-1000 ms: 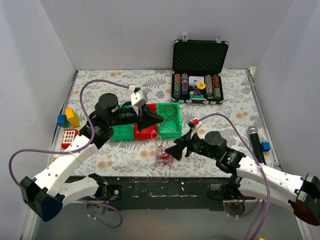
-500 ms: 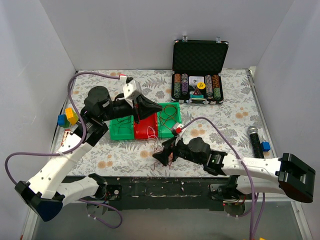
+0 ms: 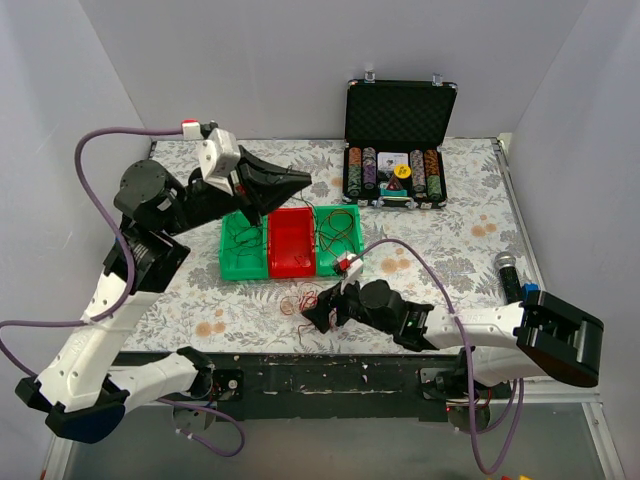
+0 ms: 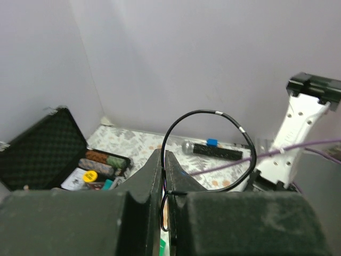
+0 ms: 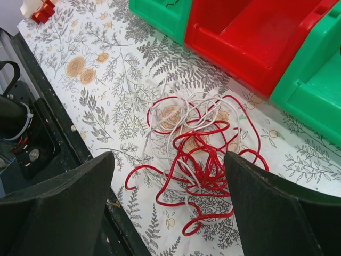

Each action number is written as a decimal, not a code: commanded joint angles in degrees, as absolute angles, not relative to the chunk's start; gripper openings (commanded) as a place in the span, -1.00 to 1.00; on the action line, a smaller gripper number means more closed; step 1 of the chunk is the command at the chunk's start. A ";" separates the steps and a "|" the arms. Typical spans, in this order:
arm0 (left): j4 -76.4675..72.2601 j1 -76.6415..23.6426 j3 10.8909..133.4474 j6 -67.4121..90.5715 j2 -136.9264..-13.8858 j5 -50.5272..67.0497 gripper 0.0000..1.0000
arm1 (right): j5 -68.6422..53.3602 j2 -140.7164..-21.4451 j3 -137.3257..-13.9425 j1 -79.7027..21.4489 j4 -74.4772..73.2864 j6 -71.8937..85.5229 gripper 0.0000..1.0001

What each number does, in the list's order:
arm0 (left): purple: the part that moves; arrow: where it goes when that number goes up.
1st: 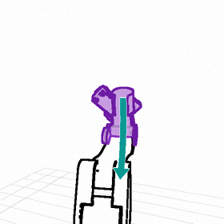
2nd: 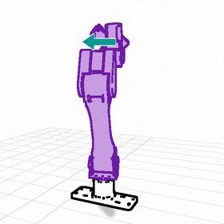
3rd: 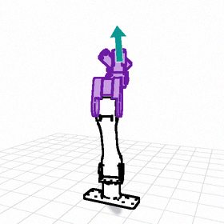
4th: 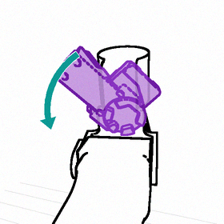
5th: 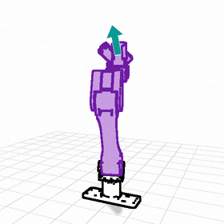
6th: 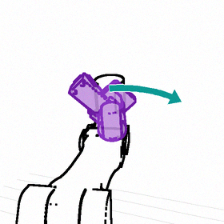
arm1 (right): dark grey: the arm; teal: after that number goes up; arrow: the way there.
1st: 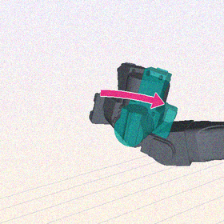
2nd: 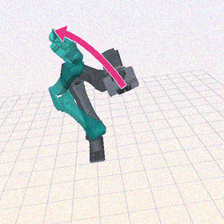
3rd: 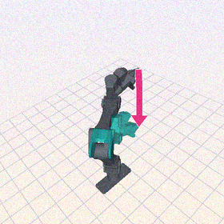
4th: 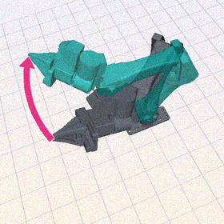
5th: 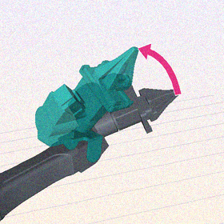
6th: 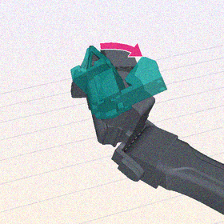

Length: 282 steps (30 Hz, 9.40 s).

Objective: Untangle the cables

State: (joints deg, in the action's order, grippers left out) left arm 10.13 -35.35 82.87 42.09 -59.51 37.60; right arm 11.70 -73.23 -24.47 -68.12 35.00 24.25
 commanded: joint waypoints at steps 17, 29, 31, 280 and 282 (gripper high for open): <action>-8.70 -20.33 53.79 18.19 -55.71 -5.63 -1.00 | 13.80 -63.12 -18.90 -69.35 31.47 29.26 0.54; -9.05 -11.25 47.65 18.64 -62.93 5.27 -1.00 | 17.05 -51.86 -14.41 -69.35 25.76 31.55 0.54; -9.75 -11.25 45.54 17.15 -63.63 5.19 -1.00 | 17.49 -51.42 -14.85 -69.43 25.05 31.55 0.53; 17.93 -34.98 5.80 -30.68 -33.75 25.32 -1.00 | 41.47 -60.38 -97.04 -59.85 15.82 -31.64 -0.97; 18.19 -34.98 6.06 -30.15 -33.14 24.53 -1.00 | 44.63 -59.33 -92.67 -59.85 17.22 -33.39 -0.97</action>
State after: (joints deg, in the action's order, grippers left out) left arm 15.97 -34.70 6.28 -29.50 -34.37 26.52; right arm 38.00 -60.05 -95.68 -59.96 11.84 -27.42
